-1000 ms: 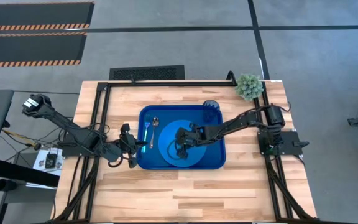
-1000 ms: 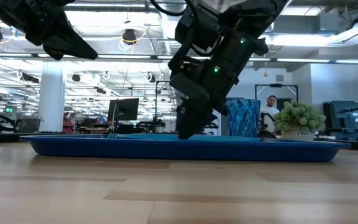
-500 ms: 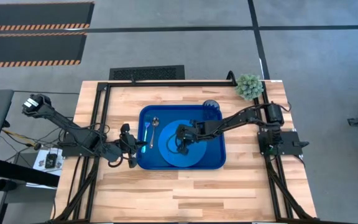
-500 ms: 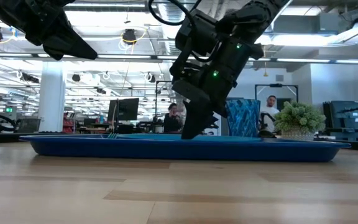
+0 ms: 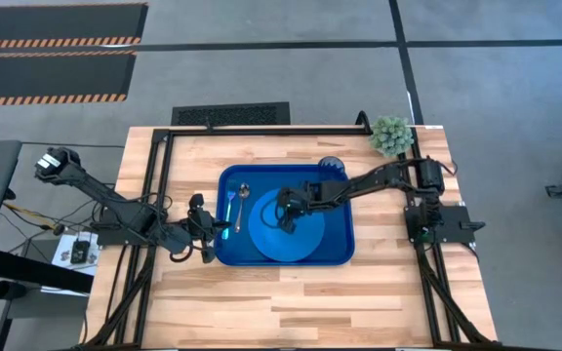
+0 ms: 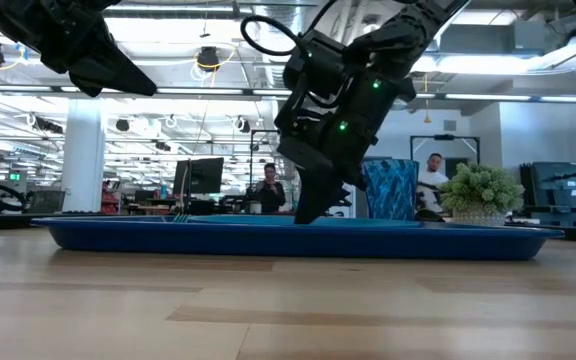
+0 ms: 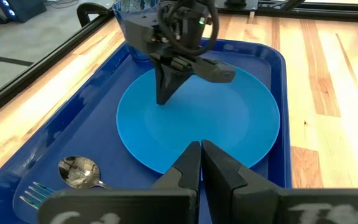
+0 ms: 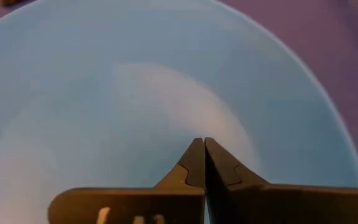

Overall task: Pick and place plate/cup/fork/spoon on tray
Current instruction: Put the light blue plate in the middle of the blue tray

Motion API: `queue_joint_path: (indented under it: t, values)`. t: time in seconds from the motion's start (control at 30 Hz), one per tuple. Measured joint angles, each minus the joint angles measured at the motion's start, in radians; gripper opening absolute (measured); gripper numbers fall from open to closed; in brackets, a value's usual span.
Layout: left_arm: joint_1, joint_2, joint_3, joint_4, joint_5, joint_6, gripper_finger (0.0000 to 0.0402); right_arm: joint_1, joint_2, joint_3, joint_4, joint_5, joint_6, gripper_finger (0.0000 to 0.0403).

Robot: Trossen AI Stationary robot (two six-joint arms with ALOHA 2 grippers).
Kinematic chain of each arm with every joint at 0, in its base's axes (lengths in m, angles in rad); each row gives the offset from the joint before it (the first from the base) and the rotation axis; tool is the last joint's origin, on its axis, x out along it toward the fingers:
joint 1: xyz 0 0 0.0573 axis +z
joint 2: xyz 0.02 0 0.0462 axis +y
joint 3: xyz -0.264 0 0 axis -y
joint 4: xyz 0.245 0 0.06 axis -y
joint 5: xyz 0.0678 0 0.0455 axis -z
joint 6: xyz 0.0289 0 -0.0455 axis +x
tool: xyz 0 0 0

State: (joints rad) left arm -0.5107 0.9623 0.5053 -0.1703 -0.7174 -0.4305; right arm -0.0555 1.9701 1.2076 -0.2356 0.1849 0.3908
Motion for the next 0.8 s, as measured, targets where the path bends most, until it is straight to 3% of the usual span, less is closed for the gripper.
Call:
queue_joint_path:
  t: [0.8]
  values:
    - [0.000,0.000,0.000,0.000,0.000,0.000,0.0000,-0.092,0.000,0.000,-0.016,0.082,-0.010,0.0010]
